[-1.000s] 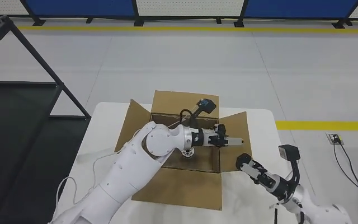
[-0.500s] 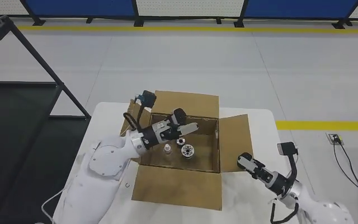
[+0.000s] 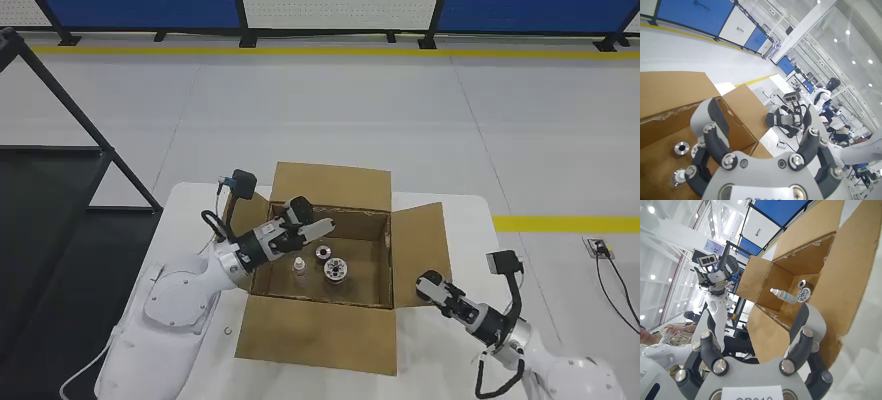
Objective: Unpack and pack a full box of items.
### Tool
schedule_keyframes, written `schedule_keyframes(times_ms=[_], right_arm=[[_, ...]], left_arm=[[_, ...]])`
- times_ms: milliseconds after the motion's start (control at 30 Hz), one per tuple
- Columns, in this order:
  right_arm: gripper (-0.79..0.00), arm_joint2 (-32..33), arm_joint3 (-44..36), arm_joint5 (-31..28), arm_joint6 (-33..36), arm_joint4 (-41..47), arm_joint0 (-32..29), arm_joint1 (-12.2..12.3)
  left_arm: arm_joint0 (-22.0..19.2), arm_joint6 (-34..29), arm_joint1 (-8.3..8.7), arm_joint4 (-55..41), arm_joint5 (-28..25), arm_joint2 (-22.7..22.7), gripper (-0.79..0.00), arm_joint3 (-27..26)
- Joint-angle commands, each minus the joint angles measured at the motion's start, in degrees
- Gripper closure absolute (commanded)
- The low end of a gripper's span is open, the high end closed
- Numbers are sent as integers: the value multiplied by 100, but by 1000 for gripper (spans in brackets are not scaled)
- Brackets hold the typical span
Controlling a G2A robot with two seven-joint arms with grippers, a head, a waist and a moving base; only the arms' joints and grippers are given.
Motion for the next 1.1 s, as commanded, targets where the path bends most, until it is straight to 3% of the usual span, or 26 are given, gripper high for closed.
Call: schedule_keyframes(times_ms=[0,467,1067], right_arm=[[-785,-117,77,107,1,-37,192,3],[-785,-385,590,786,-601,-518,800,30],[-785,-716,754,1275,-197,-1281,1014,129]], left_arm=[[155,133,23,83,48,-114,-785,-23],[864,290,173,146,237,-759,-785,-100],[1430,464,295,-170,268,-1276,-785,-170]])
